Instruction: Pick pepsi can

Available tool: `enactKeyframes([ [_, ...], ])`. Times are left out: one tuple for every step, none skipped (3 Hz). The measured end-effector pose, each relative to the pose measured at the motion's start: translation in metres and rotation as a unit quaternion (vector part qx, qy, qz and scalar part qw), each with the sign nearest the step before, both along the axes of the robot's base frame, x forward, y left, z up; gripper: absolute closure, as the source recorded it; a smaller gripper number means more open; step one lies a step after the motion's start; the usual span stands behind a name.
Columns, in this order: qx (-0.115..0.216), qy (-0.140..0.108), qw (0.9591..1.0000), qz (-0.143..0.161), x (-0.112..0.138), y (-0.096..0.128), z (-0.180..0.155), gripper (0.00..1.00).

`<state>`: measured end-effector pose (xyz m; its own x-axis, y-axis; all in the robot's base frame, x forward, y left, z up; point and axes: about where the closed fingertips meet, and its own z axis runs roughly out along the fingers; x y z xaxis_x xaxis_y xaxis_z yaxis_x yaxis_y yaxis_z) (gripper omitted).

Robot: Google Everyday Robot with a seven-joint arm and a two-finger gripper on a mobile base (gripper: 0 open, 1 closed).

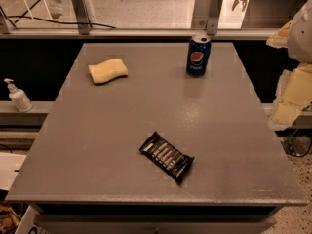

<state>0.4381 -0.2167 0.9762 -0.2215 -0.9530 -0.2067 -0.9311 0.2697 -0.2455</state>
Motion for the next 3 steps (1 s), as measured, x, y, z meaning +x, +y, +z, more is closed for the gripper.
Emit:
enactKeyframes([
  [0.0, 0.0, 1.0, 0.0, 0.0, 0.0, 0.0, 0.0],
  [0.016, -0.013, 0.9998, 0.007, 0.002, 0.0, -0.003, 0.0],
  [0.052, -0.024, 0.9984, -0.003, 0.014, -0.005, -0.02, 0.0],
])
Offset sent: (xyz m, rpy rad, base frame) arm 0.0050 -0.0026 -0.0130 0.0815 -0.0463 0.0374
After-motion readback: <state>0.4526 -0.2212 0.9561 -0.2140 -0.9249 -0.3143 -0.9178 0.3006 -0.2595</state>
